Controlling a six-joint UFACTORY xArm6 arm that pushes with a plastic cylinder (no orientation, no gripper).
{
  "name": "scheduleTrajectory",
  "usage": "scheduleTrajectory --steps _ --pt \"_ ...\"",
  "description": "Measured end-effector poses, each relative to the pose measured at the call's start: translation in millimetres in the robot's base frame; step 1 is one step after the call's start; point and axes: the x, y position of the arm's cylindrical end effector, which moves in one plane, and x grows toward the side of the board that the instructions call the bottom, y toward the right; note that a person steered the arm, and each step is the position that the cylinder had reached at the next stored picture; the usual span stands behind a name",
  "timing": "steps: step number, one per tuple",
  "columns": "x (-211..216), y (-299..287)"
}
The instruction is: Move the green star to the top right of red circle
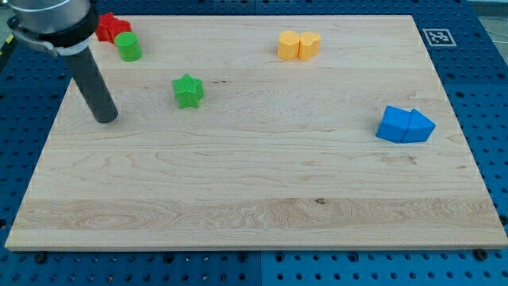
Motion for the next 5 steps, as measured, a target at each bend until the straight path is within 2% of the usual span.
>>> scheduleTrajectory --steps 1,2,4,5 --pt "9.1 15.2" --pt "-10.0 57.1" --pt "-10.8 149.1" --pt "-7.4 166.8"
